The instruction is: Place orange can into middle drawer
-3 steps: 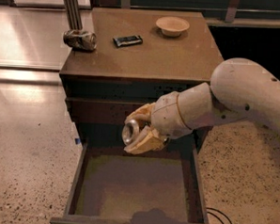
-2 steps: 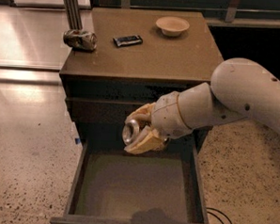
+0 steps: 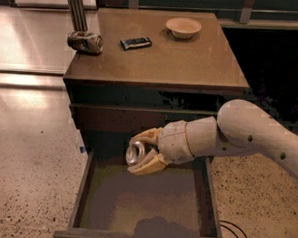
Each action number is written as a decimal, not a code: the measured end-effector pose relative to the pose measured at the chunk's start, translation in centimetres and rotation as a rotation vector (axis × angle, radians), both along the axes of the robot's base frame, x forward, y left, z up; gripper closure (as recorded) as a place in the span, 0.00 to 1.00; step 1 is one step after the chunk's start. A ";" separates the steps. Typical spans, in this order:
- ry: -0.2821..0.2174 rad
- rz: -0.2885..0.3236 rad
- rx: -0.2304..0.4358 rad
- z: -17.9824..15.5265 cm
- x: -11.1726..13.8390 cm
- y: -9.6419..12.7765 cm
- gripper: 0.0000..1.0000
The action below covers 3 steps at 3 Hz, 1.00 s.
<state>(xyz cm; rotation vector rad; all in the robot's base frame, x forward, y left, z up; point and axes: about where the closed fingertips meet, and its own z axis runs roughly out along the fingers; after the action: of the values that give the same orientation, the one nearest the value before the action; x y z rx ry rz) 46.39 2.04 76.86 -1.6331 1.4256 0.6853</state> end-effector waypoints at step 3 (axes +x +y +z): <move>0.098 -0.021 0.274 -10.7 0.9 2.4 1.00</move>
Offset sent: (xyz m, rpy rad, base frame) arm 0.0148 0.0196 -0.1607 0.3848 0.1441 -0.0702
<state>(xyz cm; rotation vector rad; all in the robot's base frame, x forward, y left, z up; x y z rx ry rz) 47.29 4.43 66.17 -1.3859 1.3492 0.9162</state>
